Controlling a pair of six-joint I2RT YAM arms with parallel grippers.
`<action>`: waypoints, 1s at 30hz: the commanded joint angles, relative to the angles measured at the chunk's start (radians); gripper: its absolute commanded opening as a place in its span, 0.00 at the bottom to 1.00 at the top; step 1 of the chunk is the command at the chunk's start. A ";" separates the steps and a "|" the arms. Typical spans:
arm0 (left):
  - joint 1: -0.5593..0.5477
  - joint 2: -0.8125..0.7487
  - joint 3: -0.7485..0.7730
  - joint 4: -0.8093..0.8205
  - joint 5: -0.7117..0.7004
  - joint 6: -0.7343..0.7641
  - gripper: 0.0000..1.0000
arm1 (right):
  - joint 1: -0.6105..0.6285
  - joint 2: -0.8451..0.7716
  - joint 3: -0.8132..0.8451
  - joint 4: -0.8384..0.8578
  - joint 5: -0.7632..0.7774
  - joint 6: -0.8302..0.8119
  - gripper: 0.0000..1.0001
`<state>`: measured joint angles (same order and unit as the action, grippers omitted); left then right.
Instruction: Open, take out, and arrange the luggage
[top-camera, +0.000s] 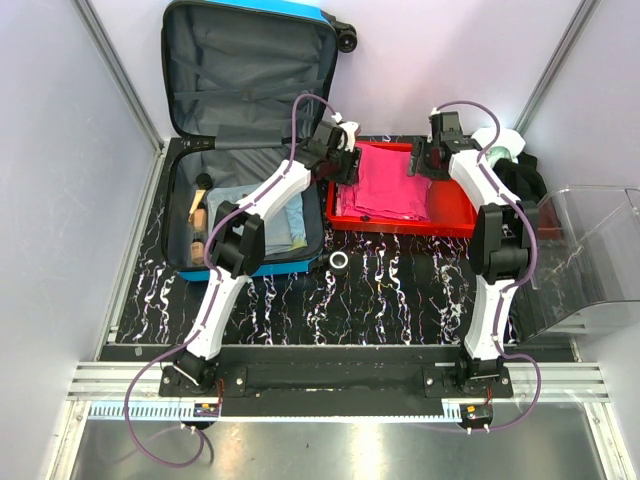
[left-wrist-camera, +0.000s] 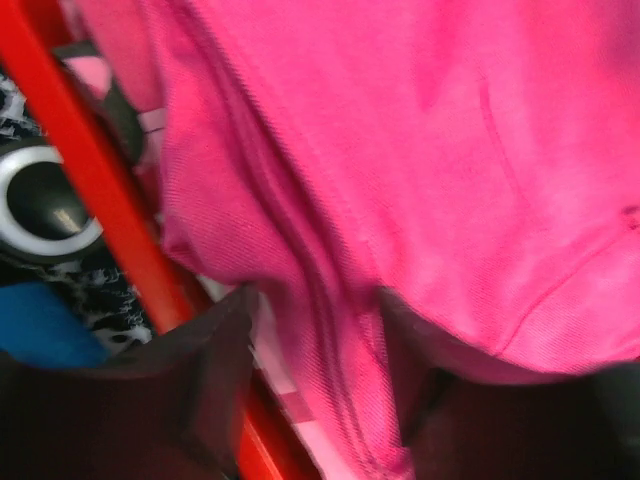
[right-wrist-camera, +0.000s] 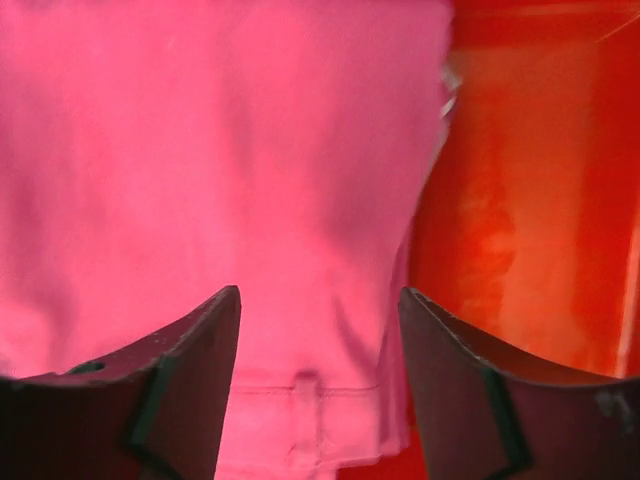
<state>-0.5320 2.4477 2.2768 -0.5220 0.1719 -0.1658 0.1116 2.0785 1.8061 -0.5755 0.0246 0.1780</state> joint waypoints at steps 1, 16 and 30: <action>0.009 -0.073 0.046 -0.010 -0.092 0.046 0.66 | -0.007 0.022 0.134 -0.020 0.096 -0.051 0.72; 0.122 -0.306 -0.063 -0.151 -0.133 0.146 0.69 | 0.135 0.078 0.153 0.095 -0.201 0.018 0.37; 0.359 -0.542 -0.503 -0.153 -0.314 0.135 0.68 | 0.243 0.455 0.507 -0.111 -0.187 0.095 0.00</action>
<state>-0.2138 1.9900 1.8313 -0.6800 -0.0837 -0.0143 0.3397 2.4504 2.1735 -0.5365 -0.2047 0.2726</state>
